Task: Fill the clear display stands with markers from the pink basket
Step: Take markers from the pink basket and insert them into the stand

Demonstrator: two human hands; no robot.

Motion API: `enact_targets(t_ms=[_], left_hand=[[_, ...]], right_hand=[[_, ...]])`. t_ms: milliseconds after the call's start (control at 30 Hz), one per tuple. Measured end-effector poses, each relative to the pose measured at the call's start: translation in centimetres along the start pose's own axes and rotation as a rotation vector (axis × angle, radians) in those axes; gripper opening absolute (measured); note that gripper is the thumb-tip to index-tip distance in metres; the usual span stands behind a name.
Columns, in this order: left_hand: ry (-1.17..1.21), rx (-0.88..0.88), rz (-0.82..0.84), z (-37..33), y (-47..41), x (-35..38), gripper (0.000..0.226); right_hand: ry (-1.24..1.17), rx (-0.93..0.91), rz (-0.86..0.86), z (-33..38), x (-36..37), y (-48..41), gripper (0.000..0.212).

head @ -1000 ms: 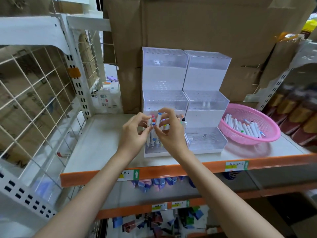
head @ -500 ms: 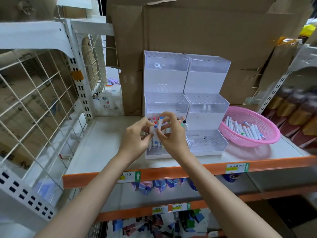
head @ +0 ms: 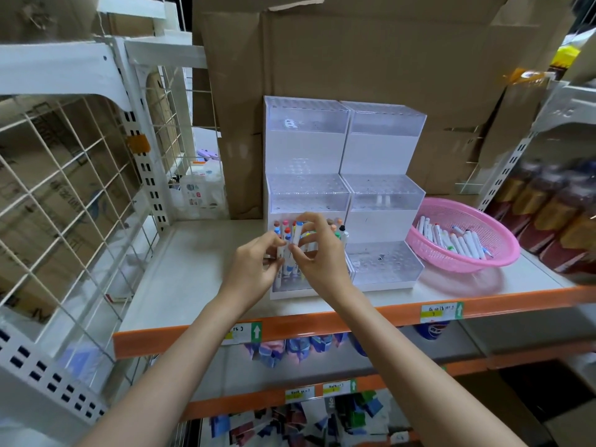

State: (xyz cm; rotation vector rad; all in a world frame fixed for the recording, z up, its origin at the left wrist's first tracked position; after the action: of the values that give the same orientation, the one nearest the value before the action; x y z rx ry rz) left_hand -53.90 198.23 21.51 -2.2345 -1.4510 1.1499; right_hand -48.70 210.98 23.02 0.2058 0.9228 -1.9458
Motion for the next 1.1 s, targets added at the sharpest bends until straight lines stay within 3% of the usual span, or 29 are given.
enact_targets(t_ms=[200,400,767,1100], left_hand=[[-0.136,0.135,-0.030,-0.8,-0.5,-0.8,0.013],[-0.344,0.198,-0.016,-1.2,0.0,-1.7,0.021],[-0.436,0.243,0.023,-1.7,-0.3,-1.7,0.023],[-0.474,0.197,0.057,-1.9,-0.3,-1.3,0.028]], right_hand=[[0.032,-0.051,0.011,0.0,0.2,0.0,0.036],[0.057,-0.079,0.041,-0.1,0.3,-0.3,0.028],[0.256,-0.065,0.141,-1.6,1.3,0.6,0.022],[0.578,-0.238,-0.011,-0.1,0.6,0.0,0.025]])
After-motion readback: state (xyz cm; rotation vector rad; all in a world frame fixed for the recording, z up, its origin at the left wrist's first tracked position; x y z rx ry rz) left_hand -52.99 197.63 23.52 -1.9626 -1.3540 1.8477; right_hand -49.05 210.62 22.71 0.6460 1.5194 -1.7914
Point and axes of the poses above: each hand's wrist, its own y-axis away from the middle knuckle, its own x-axis out of the palm, z = x × y, the point moved 5 cm from there along -y, towards the middle knuckle, and after that the axes turned 6 degrees about y, right-handed, at the moved point
